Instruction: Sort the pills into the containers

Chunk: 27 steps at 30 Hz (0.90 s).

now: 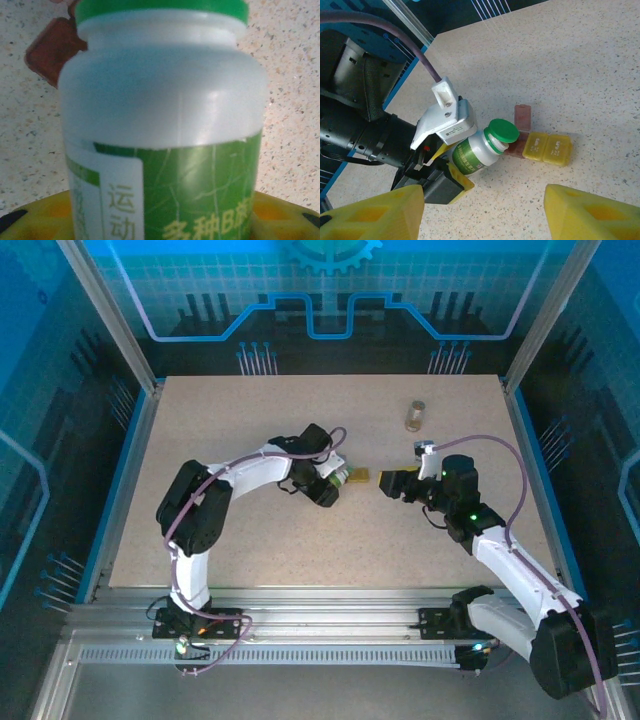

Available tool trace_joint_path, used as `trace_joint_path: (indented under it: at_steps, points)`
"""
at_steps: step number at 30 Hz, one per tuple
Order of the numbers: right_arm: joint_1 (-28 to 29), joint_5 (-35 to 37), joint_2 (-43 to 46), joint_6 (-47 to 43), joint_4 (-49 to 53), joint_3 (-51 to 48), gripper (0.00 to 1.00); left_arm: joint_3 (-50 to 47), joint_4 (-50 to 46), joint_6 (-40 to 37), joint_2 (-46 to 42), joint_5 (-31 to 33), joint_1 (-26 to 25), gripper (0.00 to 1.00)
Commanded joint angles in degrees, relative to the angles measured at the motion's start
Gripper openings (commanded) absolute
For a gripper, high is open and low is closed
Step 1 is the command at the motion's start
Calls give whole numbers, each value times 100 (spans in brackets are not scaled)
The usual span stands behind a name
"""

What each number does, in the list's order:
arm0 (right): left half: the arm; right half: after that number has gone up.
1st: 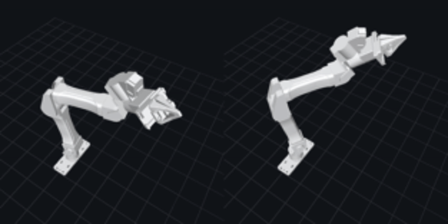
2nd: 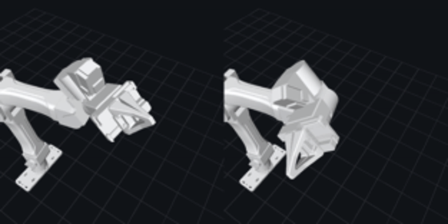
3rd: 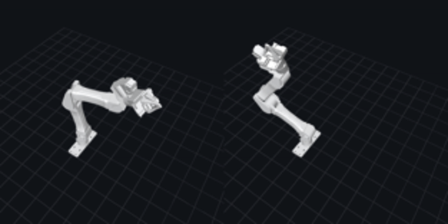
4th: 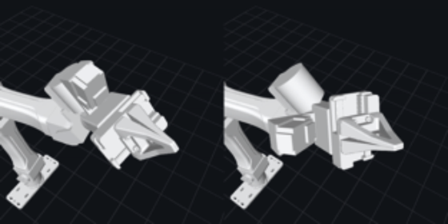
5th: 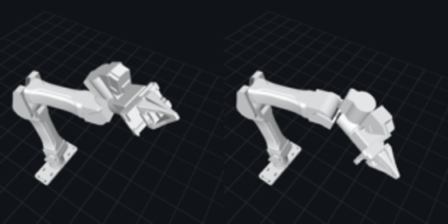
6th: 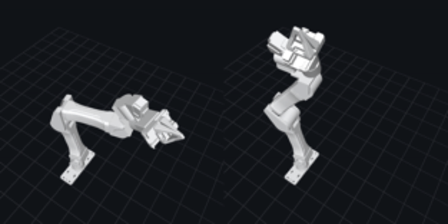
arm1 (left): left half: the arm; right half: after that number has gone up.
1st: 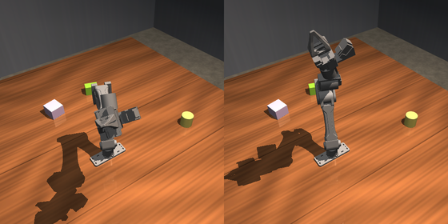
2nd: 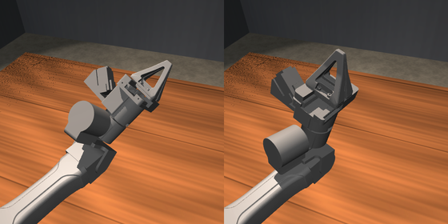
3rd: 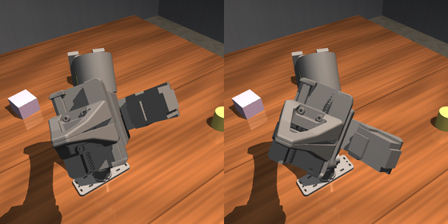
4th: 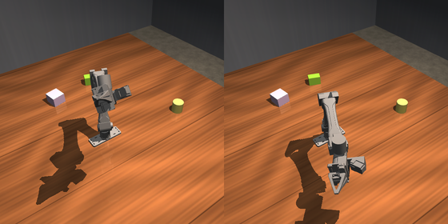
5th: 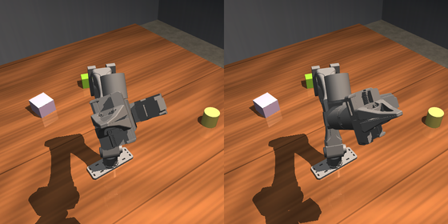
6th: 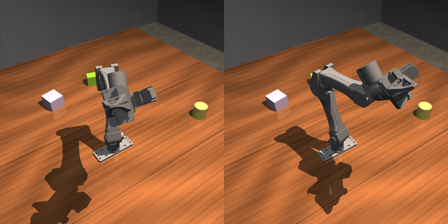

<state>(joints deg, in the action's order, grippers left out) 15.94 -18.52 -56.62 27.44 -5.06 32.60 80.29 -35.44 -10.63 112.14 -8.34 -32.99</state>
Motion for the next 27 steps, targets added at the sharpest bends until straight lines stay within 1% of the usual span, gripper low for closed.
trace_joint_path:
  at_steps: [1,7,12,27]
  points:
    - [12,-64,32,8,-145,-39,66,414,-886,-319,194,259,42,0]
    - [77,4,50,-59,-71,-5,66,1017,-1522,-621,402,579,39,0]
    - [141,46,71,-107,-25,18,67,1465,-1877,-725,582,632,37,0]
    - [286,158,132,-201,75,62,67,3004,-3158,-1343,1559,1353,-177,0]
